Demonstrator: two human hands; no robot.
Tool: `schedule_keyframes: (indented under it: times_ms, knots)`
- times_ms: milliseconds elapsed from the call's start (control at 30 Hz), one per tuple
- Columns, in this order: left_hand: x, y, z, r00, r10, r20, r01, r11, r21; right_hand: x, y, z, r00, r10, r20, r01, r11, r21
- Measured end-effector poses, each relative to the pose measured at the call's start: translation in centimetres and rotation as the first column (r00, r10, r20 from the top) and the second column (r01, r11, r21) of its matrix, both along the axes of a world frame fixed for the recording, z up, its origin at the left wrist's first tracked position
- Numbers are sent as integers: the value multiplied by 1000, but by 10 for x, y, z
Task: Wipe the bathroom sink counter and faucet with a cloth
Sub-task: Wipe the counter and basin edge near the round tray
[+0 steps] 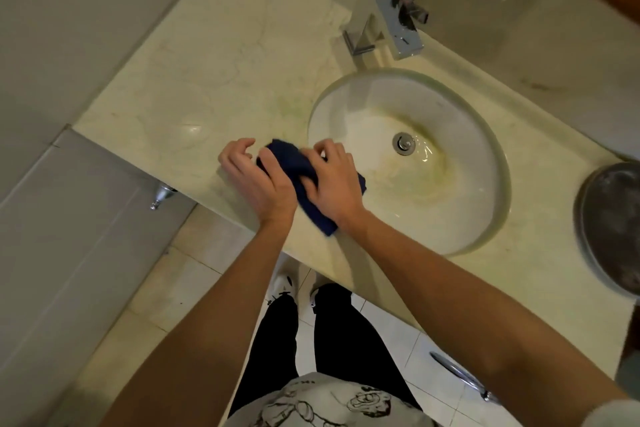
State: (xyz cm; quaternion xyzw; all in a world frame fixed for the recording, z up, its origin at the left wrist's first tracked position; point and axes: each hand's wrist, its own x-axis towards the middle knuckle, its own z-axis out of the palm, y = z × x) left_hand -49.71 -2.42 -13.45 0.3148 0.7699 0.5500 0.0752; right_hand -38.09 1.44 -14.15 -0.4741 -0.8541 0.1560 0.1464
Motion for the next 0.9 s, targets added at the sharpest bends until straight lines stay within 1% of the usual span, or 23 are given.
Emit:
schedule_keyframes:
  times_ms: [100,167,300,367,467,533,600,633,667,733,800,833,867,900]
  knots:
    - [11,-2,-12,1000,-4,0,4,997,-81,-33,51,-2,995,-97,-25,97,995,7]
    - [17,-4,-17,996,-62,-57,51,983,-179,-49,89,-5,989,-146,-29,146,989,16]
    - [19,0,-19,975,-167,-143,100,918,-385,-61,166,-4,949,-313,24,311,948,72]
    - [20,1,-17,963,-210,-168,110,878,-466,-57,194,-1,930,-361,65,357,931,74]
    - [20,3,-17,951,-246,-185,105,825,-556,-34,199,6,943,-332,9,332,943,3]
    - [20,4,-17,949,-258,-183,98,792,-603,-4,179,6,952,-302,-46,300,953,-44]
    - [20,5,-17,946,-266,-186,88,763,-641,42,153,3,956,-286,-68,278,955,-106]
    - [20,6,-16,944,-268,-192,82,754,-652,68,139,2,963,-262,-65,249,955,-158]
    - [20,6,-16,941,-273,-200,77,748,-659,91,125,4,977,-202,-63,186,962,-202]
    - [20,6,-16,934,-288,-211,73,732,-677,125,98,5,998,13,-59,-27,967,-253]
    - [20,7,-16,931,-291,-221,61,720,-691,134,71,5,967,250,-47,-252,913,-320]
    - [21,7,-16,931,-286,-225,54,719,-693,130,58,4,941,338,-25,-325,878,-351]
    - [21,7,-16,932,-280,-230,47,721,-691,122,47,2,918,396,-10,-371,851,-371]
    - [21,7,-15,932,-276,-236,40,725,-687,111,39,0,912,409,-9,-381,842,-382]
